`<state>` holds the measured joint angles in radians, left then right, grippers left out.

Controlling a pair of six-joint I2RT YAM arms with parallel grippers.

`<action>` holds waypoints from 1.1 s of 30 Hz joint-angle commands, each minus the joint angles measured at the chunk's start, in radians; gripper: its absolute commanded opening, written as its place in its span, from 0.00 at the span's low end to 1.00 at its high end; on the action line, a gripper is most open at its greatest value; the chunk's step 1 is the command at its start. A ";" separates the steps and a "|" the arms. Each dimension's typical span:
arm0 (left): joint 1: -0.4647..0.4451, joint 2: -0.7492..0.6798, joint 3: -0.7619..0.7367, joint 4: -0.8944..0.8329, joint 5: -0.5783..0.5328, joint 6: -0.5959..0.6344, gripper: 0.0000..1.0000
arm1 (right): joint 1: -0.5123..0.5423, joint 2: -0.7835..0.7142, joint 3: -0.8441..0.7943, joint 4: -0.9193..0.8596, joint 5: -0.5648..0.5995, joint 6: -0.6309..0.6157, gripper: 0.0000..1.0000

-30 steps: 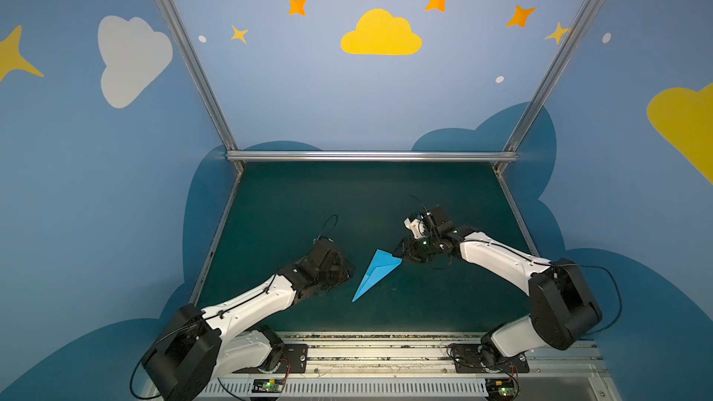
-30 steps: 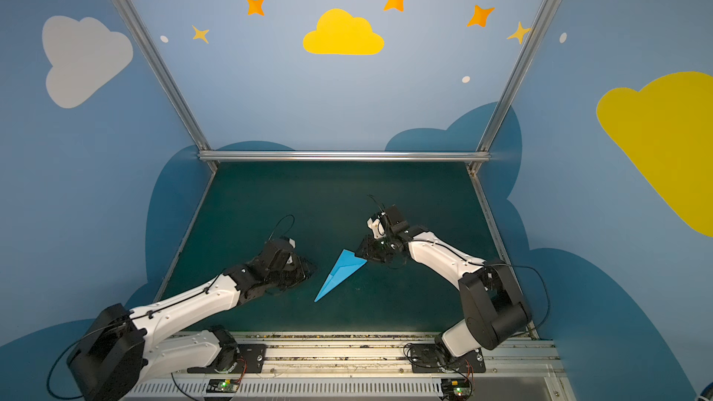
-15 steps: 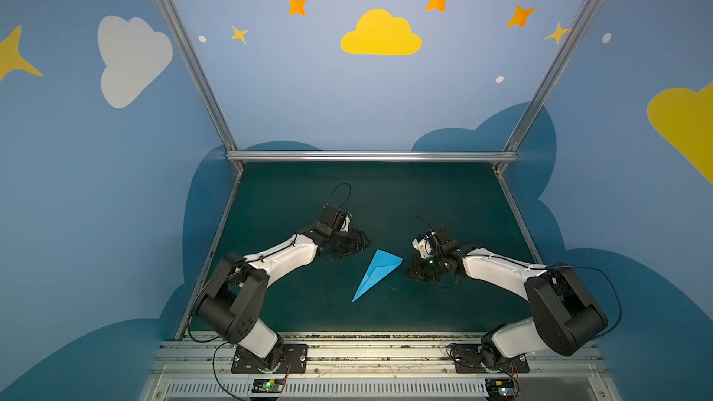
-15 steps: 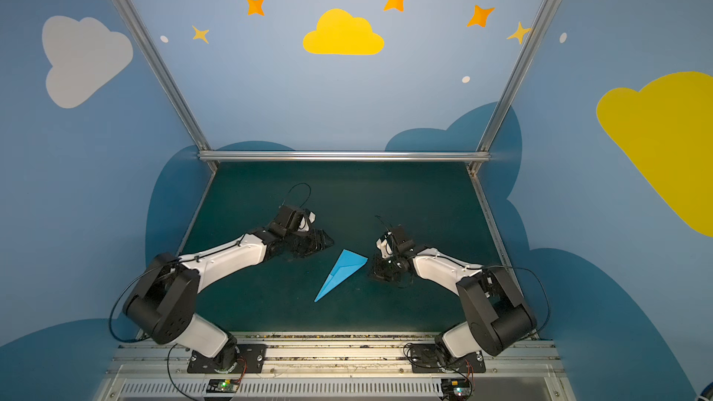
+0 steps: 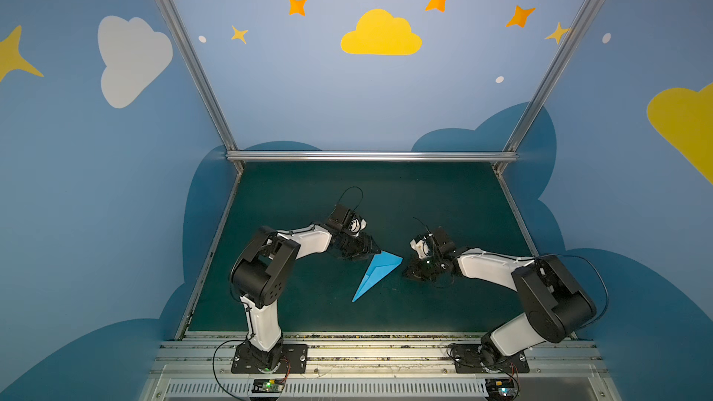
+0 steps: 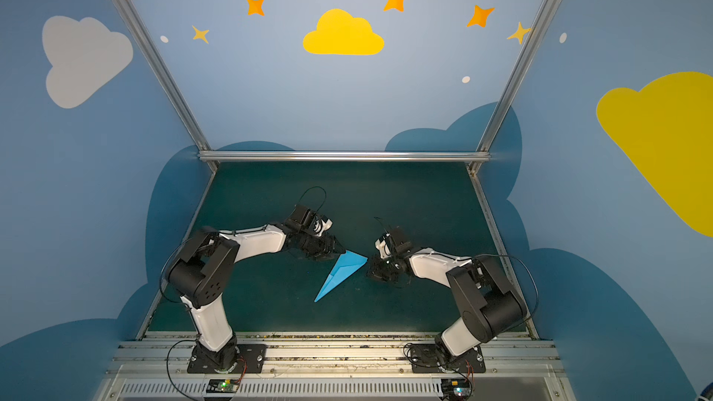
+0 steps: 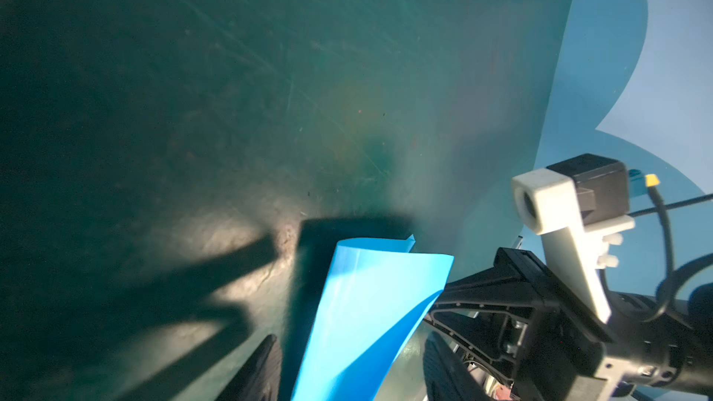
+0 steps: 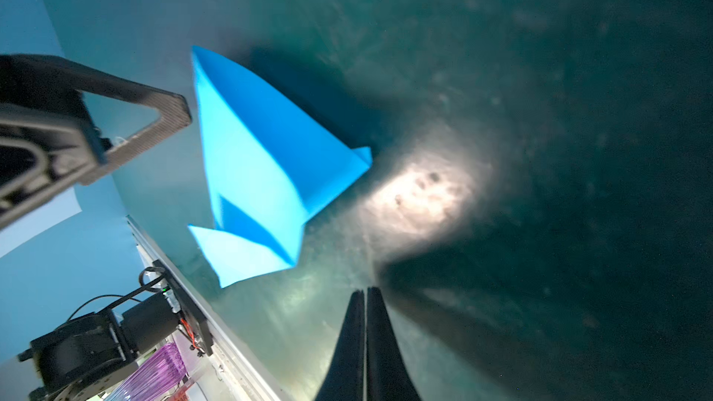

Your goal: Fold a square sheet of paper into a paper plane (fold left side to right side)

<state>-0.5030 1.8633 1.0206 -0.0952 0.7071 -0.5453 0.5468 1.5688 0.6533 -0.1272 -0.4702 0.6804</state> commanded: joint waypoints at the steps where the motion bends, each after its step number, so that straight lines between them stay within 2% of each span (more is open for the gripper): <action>1: 0.006 0.031 0.019 0.011 0.039 0.020 0.59 | -0.001 0.029 -0.015 0.037 -0.008 0.009 0.00; 8: 0.006 0.093 0.004 0.092 0.129 -0.027 0.56 | -0.001 0.070 -0.013 0.064 -0.013 0.013 0.00; 12: 0.006 0.095 -0.017 0.144 0.190 -0.043 0.47 | -0.002 0.089 -0.006 0.065 -0.011 0.006 0.00; 20: 0.002 0.048 -0.040 0.173 0.199 -0.061 0.31 | -0.002 0.109 -0.005 0.077 -0.013 0.004 0.00; 24: -0.016 0.048 -0.037 0.175 0.185 -0.073 0.23 | -0.003 0.111 -0.006 0.079 -0.014 0.005 0.00; 29: -0.037 0.031 -0.039 0.185 0.138 -0.095 0.04 | -0.004 0.091 0.000 0.062 -0.021 0.000 0.00; 31: -0.039 -0.008 -0.047 0.172 0.084 -0.104 0.04 | -0.004 0.055 0.002 0.036 -0.026 -0.008 0.00; 33: -0.039 -0.075 -0.054 0.112 -0.028 -0.092 0.04 | -0.003 0.000 -0.005 0.008 -0.027 -0.014 0.00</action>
<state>-0.5438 1.8858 0.9722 0.0582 0.8021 -0.6426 0.5411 1.6188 0.6571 -0.0303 -0.5373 0.6884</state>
